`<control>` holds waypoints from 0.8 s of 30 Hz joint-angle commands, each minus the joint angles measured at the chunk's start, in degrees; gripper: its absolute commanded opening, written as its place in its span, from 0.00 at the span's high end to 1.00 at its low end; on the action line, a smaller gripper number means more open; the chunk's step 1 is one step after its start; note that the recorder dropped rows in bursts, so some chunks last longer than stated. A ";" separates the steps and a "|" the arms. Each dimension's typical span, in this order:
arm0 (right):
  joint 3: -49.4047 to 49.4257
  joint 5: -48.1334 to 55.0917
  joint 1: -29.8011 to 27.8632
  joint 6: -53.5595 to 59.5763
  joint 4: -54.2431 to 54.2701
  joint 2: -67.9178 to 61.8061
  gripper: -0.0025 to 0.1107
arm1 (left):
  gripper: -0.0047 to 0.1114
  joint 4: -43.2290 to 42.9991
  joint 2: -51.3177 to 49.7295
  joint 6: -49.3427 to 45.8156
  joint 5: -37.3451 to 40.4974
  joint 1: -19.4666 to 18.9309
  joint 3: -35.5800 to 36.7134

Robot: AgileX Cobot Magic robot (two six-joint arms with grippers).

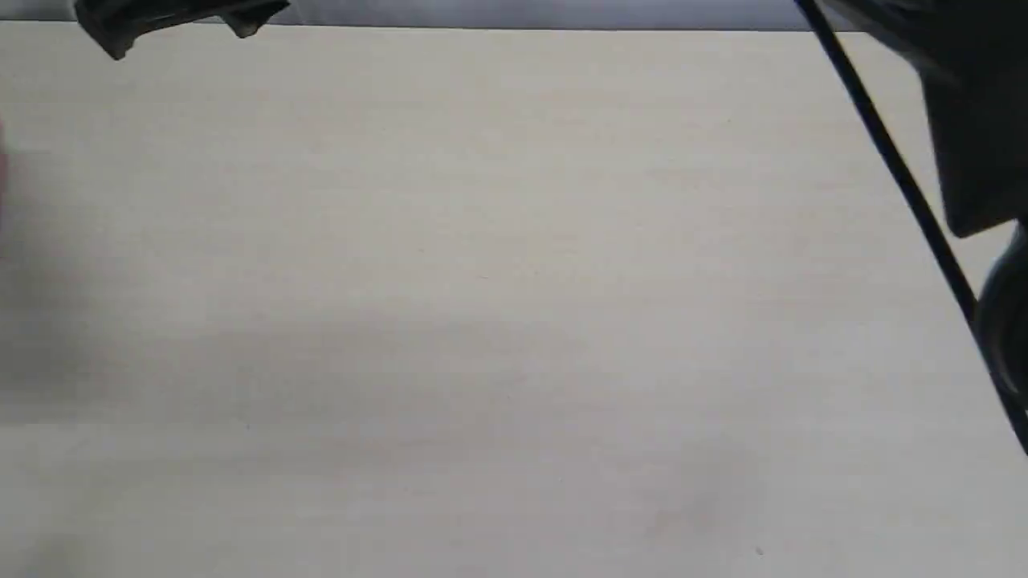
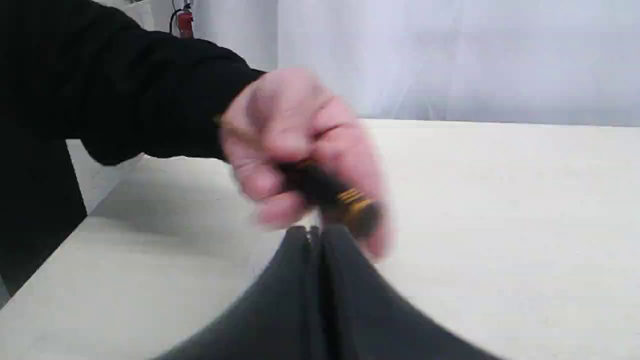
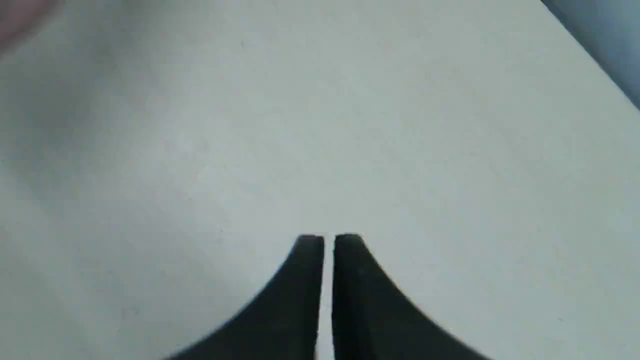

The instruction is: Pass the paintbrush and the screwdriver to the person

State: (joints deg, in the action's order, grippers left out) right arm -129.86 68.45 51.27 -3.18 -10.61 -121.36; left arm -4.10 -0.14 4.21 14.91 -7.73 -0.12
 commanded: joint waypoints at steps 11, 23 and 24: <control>6.18 1.51 -9.01 -2.06 0.86 10.04 0.94 | 0.96 0.26 0.14 0.12 -0.59 0.48 0.12; 39.50 -10.37 -22.05 -0.47 -0.53 34.02 0.94 | 0.96 0.26 0.14 0.12 -0.59 0.48 0.12; 41.04 -10.96 -22.46 -0.32 -0.53 35.49 0.94 | 0.96 0.26 0.14 0.12 -0.59 0.48 0.12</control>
State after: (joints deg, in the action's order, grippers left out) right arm -91.81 59.89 29.74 -4.37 -11.14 -88.34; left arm -4.10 -0.14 4.21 14.91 -7.73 -0.12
